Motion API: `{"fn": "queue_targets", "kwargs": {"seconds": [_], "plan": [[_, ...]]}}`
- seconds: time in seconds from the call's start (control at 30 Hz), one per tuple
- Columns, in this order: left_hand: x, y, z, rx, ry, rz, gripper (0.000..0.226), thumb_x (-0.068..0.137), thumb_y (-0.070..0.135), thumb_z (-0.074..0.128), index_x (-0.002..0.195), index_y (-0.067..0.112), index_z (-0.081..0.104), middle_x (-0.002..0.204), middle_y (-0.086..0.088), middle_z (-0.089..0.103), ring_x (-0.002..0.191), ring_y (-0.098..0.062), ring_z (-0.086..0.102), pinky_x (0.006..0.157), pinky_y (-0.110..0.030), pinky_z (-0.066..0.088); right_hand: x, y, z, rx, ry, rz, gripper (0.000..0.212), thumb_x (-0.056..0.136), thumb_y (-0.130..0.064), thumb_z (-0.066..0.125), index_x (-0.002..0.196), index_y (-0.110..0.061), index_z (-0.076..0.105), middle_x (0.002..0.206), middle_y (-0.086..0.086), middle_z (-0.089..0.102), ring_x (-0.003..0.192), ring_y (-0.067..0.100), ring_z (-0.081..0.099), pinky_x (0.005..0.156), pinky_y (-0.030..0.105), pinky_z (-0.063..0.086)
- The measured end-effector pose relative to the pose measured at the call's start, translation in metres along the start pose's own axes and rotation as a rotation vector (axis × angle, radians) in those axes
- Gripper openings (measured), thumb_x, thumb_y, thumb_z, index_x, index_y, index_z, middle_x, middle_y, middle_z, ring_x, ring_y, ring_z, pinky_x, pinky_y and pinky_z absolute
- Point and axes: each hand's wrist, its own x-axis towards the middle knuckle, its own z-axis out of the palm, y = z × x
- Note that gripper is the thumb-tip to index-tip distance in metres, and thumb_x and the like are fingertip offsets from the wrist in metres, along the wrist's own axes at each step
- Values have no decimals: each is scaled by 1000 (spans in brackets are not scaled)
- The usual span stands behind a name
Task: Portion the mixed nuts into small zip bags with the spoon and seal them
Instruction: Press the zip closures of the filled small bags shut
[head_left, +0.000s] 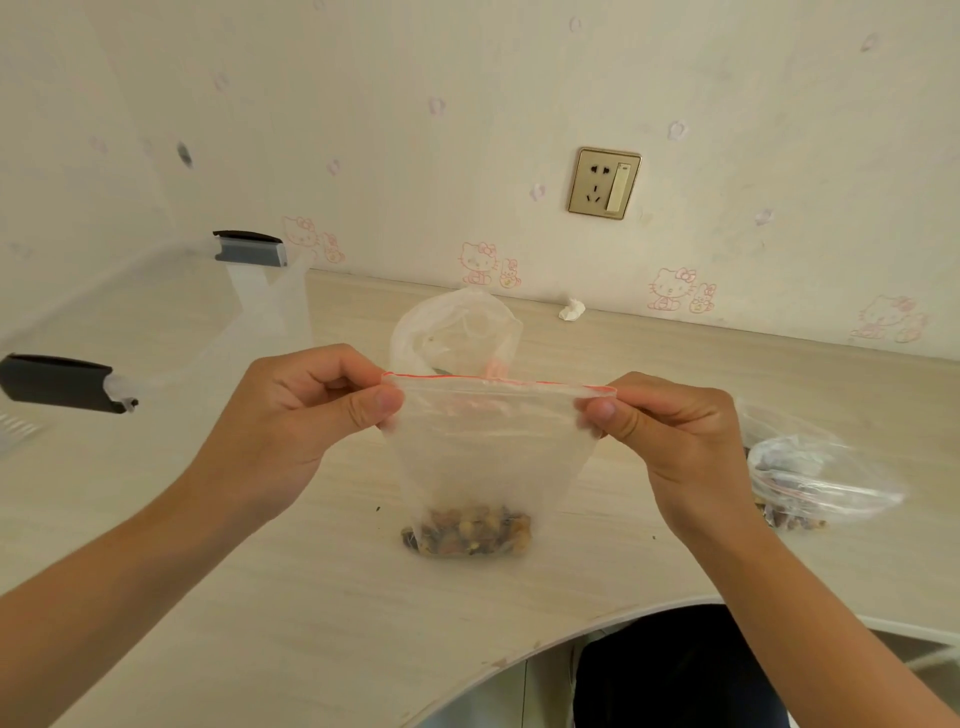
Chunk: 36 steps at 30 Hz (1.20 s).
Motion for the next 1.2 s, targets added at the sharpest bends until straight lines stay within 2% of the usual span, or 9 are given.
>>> {"fn": "queue_targets", "kwargs": {"seconds": [0.17, 0.33, 0.47, 0.67, 0.8, 0.9, 0.97, 1.1, 1.2], "plan": [[-1, -3, 4, -18, 29, 11, 9, 80, 23, 72, 80, 21, 81, 73, -5, 76, 76, -12, 71, 80, -18, 56, 0, 2, 2, 0, 17, -32, 7, 84, -22, 78, 83, -16, 82, 71, 3, 72, 71, 18, 63, 69, 25, 51], [2, -4, 9, -61, 20, 27, 15, 78, 15, 73, 89, 5, 77, 68, -3, 73, 67, -12, 67, 73, -17, 55, 3, 2, 3, 71, 16, -33, 11, 80, -14, 78, 88, -20, 84, 78, -3, 76, 75, 13, 67, 70, 22, 53], [4, -4, 8, -34, 22, 34, 14, 79, 15, 74, 88, 5, 77, 68, -4, 72, 68, -12, 67, 73, -16, 54, 4, 2, 2, 88, 25, -36, 17, 79, -7, 77, 86, -21, 84, 78, -4, 76, 74, 11, 68, 69, 20, 53], [5, -8, 5, 25, 4, 79, 5, 83, 22, 79, 81, 25, 81, 69, -3, 73, 70, -10, 68, 74, -16, 54, 3, 0, 2, 58, 13, -79, 9, 81, -11, 76, 84, -17, 82, 75, -5, 74, 72, 10, 66, 69, 19, 51], [4, -10, 7, 11, -3, 67, 11, 82, 35, 79, 85, 25, 80, 71, -1, 72, 72, -12, 66, 77, -18, 54, 4, 2, 5, 56, 41, -92, 9, 83, -11, 75, 82, -17, 81, 72, -4, 71, 70, 11, 63, 68, 20, 50], [4, -10, 12, -18, -30, 47, 5, 84, 23, 79, 89, 23, 80, 74, 1, 73, 74, -12, 66, 77, -18, 54, 4, 4, 7, 77, 36, -53, 10, 83, -11, 75, 85, -19, 82, 76, -2, 73, 74, 14, 64, 70, 22, 51], [4, -9, 15, -34, -32, 42, 10, 83, 15, 82, 88, 23, 81, 75, 2, 74, 73, -11, 67, 74, -18, 54, 4, 5, 8, 82, 30, -39, 15, 81, -8, 76, 88, -18, 83, 79, -2, 74, 76, 14, 64, 71, 22, 50], [5, -7, 20, -73, -17, 39, 13, 77, 17, 76, 86, 25, 82, 74, 4, 74, 69, -9, 64, 71, -18, 54, 4, 3, 10, 79, 31, -29, 11, 78, -13, 80, 88, -15, 83, 77, 1, 72, 75, 15, 62, 70, 21, 48], [6, -7, 21, -36, -43, 63, 6, 81, 17, 79, 87, 19, 79, 76, 10, 75, 68, -6, 61, 69, -15, 52, 4, 3, 11, 84, 54, -16, 4, 76, -16, 81, 81, -16, 81, 73, 0, 71, 72, 14, 61, 69, 22, 49]]}}
